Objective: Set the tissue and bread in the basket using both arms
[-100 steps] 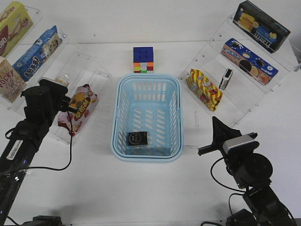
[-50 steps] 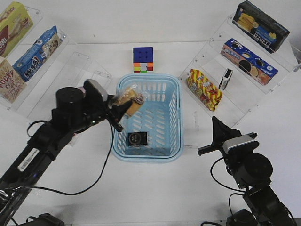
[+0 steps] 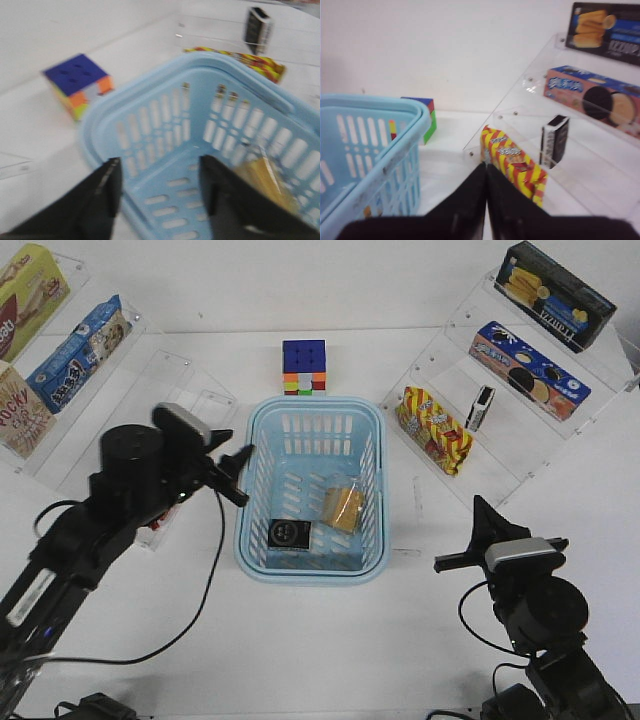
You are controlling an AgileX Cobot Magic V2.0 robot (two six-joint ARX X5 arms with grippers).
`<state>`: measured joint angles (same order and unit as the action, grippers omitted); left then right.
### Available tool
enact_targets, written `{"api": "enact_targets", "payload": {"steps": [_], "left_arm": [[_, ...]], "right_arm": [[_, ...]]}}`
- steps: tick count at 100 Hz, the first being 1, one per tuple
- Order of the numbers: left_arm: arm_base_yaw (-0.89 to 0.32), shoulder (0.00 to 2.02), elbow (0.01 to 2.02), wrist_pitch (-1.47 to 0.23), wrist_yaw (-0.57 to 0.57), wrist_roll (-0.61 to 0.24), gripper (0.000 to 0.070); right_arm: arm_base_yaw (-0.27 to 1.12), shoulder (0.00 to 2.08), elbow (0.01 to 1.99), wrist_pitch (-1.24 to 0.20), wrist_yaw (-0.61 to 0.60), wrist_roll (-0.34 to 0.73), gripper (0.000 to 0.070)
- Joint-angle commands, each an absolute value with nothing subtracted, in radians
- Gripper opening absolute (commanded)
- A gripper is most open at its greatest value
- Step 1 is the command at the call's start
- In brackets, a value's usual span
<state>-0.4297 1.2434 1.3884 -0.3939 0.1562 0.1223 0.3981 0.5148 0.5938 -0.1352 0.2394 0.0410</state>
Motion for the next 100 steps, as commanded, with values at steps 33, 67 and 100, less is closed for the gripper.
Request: {"api": "enact_targets", "payload": {"steps": [33, 67, 100], "left_arm": [[-0.288, 0.847, 1.089, -0.414, -0.083, 0.002, 0.0001], [-0.259, 0.578, 0.638, -0.083, -0.081, 0.003, 0.0001], [-0.259, 0.504, 0.638, -0.103, -0.081, 0.003, 0.0001]], "right_arm": [[0.405, 0.498, 0.603, -0.133, 0.252, 0.029, 0.0], [0.405, 0.498, 0.603, -0.105, 0.252, 0.03, 0.0], [0.405, 0.498, 0.603, -0.106, 0.252, 0.03, 0.0]]}}
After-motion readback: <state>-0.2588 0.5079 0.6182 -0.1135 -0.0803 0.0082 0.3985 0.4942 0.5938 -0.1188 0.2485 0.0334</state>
